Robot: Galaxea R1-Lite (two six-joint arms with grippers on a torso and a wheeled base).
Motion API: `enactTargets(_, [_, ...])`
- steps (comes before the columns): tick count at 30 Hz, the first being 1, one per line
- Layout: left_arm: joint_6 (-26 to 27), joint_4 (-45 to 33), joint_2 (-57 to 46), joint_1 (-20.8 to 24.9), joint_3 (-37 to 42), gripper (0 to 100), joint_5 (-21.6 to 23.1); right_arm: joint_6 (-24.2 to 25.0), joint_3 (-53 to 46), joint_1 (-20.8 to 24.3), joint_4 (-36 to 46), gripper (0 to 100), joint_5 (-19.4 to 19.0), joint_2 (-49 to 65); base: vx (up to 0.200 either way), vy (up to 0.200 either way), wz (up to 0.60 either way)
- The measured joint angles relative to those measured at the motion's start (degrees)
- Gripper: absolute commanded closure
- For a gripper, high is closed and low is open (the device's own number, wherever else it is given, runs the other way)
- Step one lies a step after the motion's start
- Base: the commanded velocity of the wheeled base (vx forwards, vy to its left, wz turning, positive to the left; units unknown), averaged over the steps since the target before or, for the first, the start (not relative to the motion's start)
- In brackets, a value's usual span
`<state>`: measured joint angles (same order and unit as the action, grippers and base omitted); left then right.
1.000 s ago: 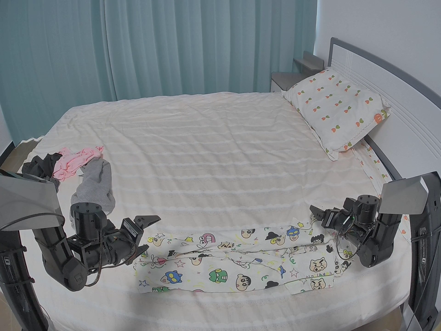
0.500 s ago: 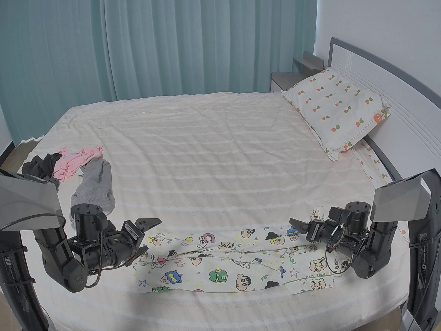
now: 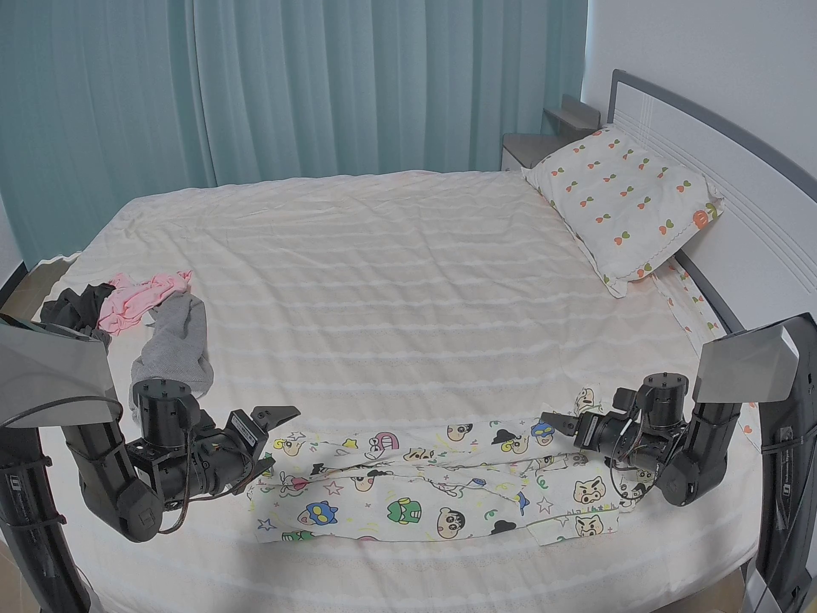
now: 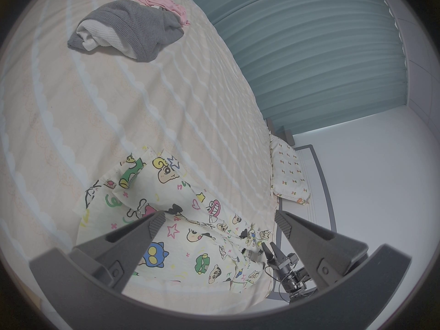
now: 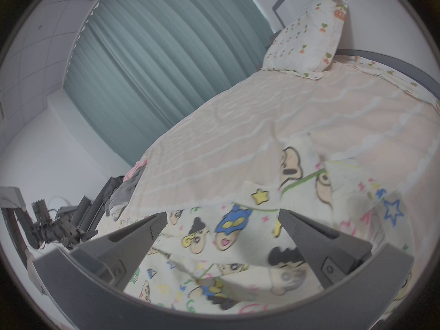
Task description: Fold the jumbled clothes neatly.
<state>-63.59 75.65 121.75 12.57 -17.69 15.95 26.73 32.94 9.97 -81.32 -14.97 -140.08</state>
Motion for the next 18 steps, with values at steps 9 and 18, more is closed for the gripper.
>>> enactTargets(9, [0.00, -0.02, 0.00, -0.01, 0.06, 0, -0.11, 1.87, 0.40, -2.01, 0.15, 0, 3.62, -0.85, 0.000, 0.000, 0.00])
enactTargets(18, [0.11, 0.00, 0.00, -0.01, 0.05, 0, -2.27, 4.06, -0.98, -2.84, -1.39, 0, 4.24, -1.95, 0.000, 0.000, 0.00])
